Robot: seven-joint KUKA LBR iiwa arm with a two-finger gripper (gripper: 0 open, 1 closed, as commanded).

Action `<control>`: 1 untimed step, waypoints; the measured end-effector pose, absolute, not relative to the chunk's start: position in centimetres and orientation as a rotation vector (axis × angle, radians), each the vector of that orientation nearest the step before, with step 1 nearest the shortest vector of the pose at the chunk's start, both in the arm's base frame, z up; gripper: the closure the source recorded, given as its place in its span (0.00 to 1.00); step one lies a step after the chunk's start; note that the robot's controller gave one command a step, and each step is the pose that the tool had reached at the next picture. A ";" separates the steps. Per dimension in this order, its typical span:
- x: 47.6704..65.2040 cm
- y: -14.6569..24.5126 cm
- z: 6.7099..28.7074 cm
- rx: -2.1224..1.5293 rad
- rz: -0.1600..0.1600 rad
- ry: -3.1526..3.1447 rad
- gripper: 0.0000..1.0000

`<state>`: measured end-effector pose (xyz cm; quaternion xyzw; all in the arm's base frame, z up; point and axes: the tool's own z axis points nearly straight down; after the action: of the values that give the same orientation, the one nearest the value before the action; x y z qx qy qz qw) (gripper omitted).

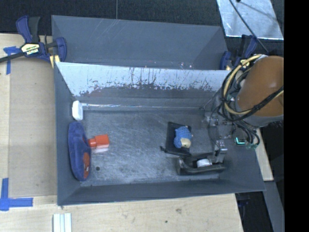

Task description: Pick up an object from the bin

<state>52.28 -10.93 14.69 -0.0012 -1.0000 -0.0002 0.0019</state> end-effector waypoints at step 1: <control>57.1 -4.0 7.2 0.521 -0.003 -3.103 0.00</control>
Offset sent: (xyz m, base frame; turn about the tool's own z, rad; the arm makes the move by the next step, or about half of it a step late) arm 0.0475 0.0671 -0.0733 -0.3321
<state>57.11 -3.97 7.20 0.1656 -0.9862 -0.0010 -0.0022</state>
